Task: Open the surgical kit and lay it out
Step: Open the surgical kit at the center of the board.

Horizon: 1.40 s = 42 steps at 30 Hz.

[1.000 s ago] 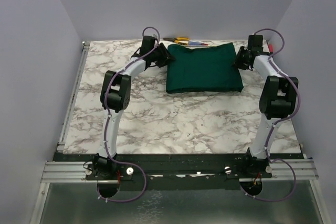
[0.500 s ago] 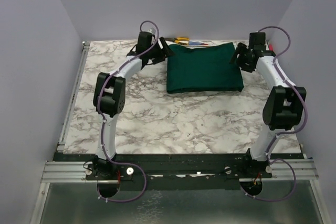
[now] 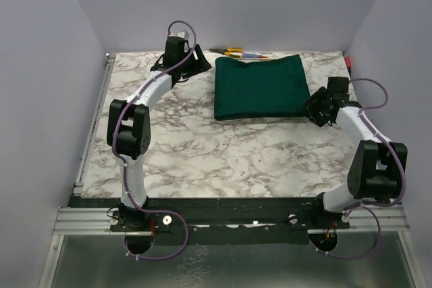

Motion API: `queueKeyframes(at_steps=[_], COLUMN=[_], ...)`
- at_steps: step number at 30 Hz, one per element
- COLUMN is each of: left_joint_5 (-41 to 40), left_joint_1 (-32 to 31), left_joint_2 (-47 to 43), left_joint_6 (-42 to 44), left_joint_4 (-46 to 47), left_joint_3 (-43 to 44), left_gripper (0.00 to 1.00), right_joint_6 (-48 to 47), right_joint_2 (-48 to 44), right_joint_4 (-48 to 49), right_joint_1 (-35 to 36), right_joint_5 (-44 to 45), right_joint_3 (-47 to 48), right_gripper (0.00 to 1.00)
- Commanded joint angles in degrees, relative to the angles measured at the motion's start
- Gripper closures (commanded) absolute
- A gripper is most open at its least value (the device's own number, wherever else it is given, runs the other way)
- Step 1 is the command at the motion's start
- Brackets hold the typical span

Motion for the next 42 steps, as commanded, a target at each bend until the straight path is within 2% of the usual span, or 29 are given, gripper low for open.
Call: queueKeyframes(at_steps=[1,12,16,18,21,23,26,29,31,42], left_joint_5=[-1.83,-2.07,-1.85,-1.73,-0.98,3.50,7.47,7.64,8.23,10.49], left_joint_1=[-0.20,-0.20,-0.22,-0.20,-0.25,-0.31,-0.55,-0.73,-1.00,-6.69], left_joint_2=[-3.01,-5.13,-4.93,-4.88,-4.73,-3.91,-3.02,-2.50,-1.75,6.23], left_joint_6=[1.61,2.28,2.11,1.79,1.31,2.77,3.72,3.28,2.56,-3.83], left_joint_4=[-2.09,-2.46,-2.59,-2.65,-2.53,-2.57,-2.54,-2.57,-2.47,-2.13], left_joint_3=[-2.51,-4.48,-3.80,-3.64,-3.36,-2.14,-1.09,-0.63,0.14,9.94], left_gripper=[0.30,0.30,0.30,0.30,0.30,0.30,0.30,0.30,0.30,0.30], right_joint_6=[5.78,5.31,4.93,4.72,3.62,2.72,1.40,-0.64,-2.33,-11.57], right_joint_2=[-2.26,-0.11,-0.04,-0.75,-0.41,0.12,-0.37,-0.37,0.50,5.40], right_joint_4=[13.73,21.80,20.53,19.29,12.29,7.82,6.73,9.18,11.55,20.23], right_joint_1=[0.20,0.15,0.12,0.16,0.19,0.19,0.19,0.19,0.15,0.20], right_joint_5=[-5.14,-3.82,-3.63,-2.68,0.02,0.68,2.36,-0.86,-4.12,-17.71], right_joint_3=[-5.50,-9.23,-8.55,-8.17,-4.46,-1.69,-0.82,-0.63,-0.26,4.56], right_gripper=[0.35,0.51,0.55,0.61,0.69,0.72,0.77,0.87,0.98,0.99])
